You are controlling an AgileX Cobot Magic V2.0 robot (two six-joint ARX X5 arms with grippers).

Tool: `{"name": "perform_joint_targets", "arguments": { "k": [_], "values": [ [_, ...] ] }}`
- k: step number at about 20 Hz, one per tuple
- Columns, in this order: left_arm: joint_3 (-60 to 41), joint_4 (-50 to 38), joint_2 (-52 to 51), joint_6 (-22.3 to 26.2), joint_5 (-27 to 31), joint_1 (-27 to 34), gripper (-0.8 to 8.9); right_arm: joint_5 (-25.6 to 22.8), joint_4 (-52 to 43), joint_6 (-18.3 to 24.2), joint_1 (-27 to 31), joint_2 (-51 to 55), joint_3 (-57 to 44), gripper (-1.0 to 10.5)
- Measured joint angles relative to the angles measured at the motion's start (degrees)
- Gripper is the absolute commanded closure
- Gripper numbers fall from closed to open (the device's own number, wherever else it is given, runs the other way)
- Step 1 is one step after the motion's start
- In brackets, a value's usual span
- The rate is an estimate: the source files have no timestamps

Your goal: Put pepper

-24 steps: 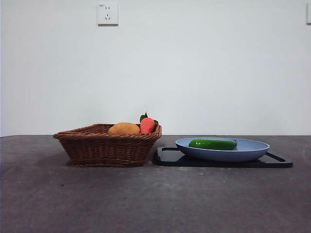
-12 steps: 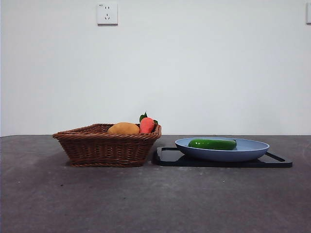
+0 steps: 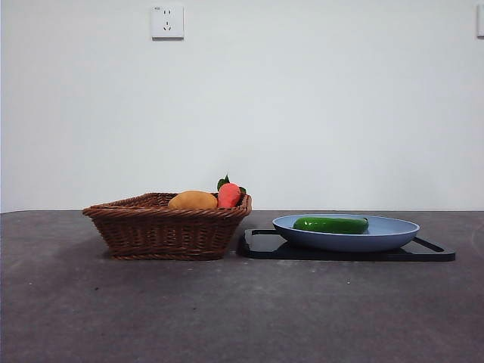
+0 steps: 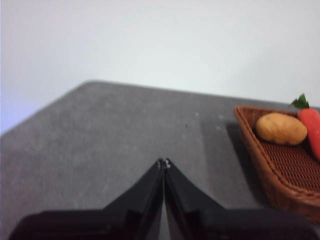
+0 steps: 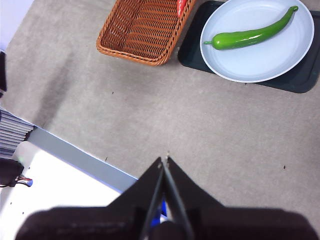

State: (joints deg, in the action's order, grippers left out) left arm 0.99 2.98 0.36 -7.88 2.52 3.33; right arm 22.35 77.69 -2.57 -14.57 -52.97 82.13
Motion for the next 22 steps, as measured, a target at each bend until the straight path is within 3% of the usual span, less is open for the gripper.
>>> {"name": "perform_joint_targets", "arguments": {
  "k": [6, 22],
  "values": [
    [0.0, 7.61, 0.0, -1.2, -2.56, 0.0, 8.05, 0.0, 0.0, 0.0, 0.0, 0.02, 0.0, 9.4],
    [0.0, 7.52, -0.07, -1.22, -4.2, 0.0, 8.05, 0.0, 0.0, 0.0, 0.0, 0.0, 0.0, 9.4]
  ]
}}
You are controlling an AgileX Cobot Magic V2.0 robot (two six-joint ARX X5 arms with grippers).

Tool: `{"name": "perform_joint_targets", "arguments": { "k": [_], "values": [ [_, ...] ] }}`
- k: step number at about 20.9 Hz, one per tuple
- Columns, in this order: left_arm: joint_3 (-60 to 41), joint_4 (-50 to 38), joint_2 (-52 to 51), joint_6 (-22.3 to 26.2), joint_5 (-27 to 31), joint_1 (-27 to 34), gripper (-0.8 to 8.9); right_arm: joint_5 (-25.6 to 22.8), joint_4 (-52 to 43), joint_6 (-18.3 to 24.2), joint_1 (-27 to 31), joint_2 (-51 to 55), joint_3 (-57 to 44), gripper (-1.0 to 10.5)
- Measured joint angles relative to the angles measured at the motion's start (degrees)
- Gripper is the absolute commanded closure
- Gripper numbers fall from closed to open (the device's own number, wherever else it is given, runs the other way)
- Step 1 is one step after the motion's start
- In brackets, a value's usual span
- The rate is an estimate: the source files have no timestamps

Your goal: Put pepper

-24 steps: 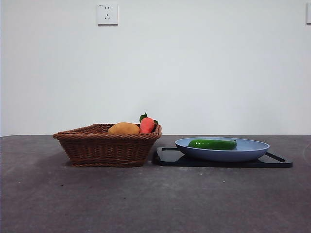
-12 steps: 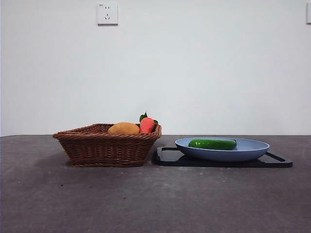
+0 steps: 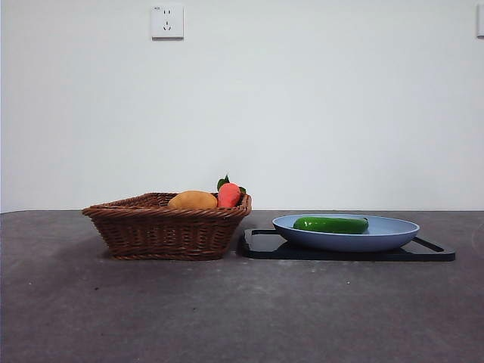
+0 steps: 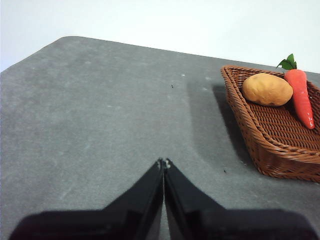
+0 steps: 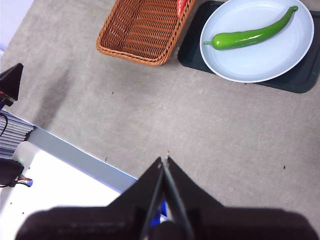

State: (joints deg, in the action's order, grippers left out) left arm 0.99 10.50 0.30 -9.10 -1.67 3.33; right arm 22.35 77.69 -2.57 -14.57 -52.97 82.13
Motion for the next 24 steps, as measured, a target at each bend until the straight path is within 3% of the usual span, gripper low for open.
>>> {"name": "perform_joint_targets", "arguments": {
  "k": [3, 6, 9, 15, 24],
  "values": [
    [0.0, 0.0, 0.0, 0.0, 0.0, 0.0, 8.05, -0.07, 0.0, 0.46, 0.0, 0.0, 0.0, 9.4],
    [0.0, 0.0, 0.0, 0.0, 0.0, 0.0, 8.05, -0.35, -1.05, 4.79, 0.11, 0.5, -0.09, 9.4],
    [0.0, 0.0, 0.0, 0.0, 0.0, 0.0, 8.05, 0.02, -17.07, 6.75, 2.89, 5.42, -3.76, 9.4],
    [0.0, 0.0, 0.0, 0.0, 0.0, 0.0, 8.05, -0.37, -49.7, 3.72, 8.39, 21.81, -30.01, 9.4],
    [0.0, -0.02, 0.0, 0.0, 0.0, 0.0, 8.05, -10.69, -69.24, 2.32, 10.95, 36.26, -58.42, 9.4]
  ]
}}
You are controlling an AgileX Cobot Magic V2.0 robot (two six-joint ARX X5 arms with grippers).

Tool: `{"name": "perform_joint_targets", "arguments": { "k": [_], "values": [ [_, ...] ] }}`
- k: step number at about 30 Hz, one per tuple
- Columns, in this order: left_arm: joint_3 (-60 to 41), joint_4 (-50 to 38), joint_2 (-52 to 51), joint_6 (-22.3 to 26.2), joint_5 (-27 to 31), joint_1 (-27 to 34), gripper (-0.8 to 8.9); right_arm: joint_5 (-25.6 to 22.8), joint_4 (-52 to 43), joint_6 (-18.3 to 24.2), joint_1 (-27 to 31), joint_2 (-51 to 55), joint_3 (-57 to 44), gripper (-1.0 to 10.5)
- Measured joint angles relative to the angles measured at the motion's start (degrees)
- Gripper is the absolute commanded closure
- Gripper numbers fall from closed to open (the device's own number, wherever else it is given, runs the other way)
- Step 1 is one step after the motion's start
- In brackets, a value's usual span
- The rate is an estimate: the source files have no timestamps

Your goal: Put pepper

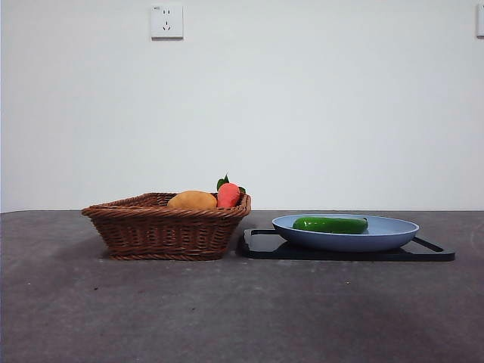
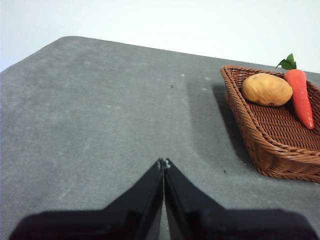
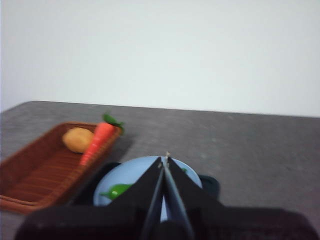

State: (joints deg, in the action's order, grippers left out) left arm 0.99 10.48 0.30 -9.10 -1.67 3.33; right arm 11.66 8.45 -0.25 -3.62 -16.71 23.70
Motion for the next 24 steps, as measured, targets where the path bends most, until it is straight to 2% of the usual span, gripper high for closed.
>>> {"name": "perform_joint_targets", "arguments": {
  "k": [9, 18, 24],
  "values": [
    [0.0, 0.0, 0.0, 0.0, 0.0, 0.0, 8.05, -5.79, -3.69, -1.49, 0.66, 11.82, -14.91, 9.4],
    [0.0, 0.0, 0.0, 0.0, 0.0, 0.0, 8.05, -5.88, -3.5, -3.85, 0.66, 16.13, -22.36, 9.4],
    [0.0, 0.0, 0.0, 0.0, 0.0, 0.0, 8.05, -5.88, -1.86, -4.5, 0.66, 16.48, -23.04, 9.4]
  ]
}}
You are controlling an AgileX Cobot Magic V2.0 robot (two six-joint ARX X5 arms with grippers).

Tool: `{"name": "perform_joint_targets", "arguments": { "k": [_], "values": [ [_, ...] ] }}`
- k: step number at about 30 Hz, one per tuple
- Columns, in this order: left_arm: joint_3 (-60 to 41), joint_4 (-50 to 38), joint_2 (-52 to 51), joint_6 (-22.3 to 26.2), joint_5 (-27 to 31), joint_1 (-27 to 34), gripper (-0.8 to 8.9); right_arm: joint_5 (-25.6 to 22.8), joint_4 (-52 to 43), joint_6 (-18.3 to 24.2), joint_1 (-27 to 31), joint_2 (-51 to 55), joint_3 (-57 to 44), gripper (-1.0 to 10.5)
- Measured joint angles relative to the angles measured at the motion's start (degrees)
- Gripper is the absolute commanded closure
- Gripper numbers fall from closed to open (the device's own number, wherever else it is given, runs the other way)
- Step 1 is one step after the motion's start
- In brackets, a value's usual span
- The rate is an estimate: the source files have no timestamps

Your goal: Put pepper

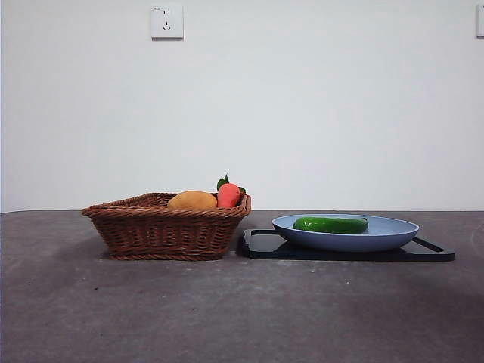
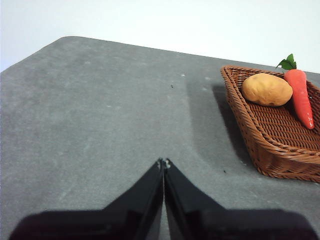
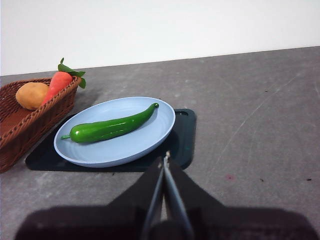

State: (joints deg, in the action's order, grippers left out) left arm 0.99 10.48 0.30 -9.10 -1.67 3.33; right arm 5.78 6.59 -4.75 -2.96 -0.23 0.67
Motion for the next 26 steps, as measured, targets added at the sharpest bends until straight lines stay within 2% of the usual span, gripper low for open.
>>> {"name": "perform_joint_targets", "arguments": {
  "k": [6, 26],
  "values": [
    [0.0, 0.0, 0.0, 0.0, 0.0, 0.0, 8.05, -0.02, 2.54, -0.2, -0.02, 0.02, 0.09, 9.4],
    [0.0, 0.0, 0.0, 0.0, 0.0, 0.0, 8.05, -0.02, 2.36, -0.22, -0.02, 0.04, 0.07, 9.4]
  ]
}}
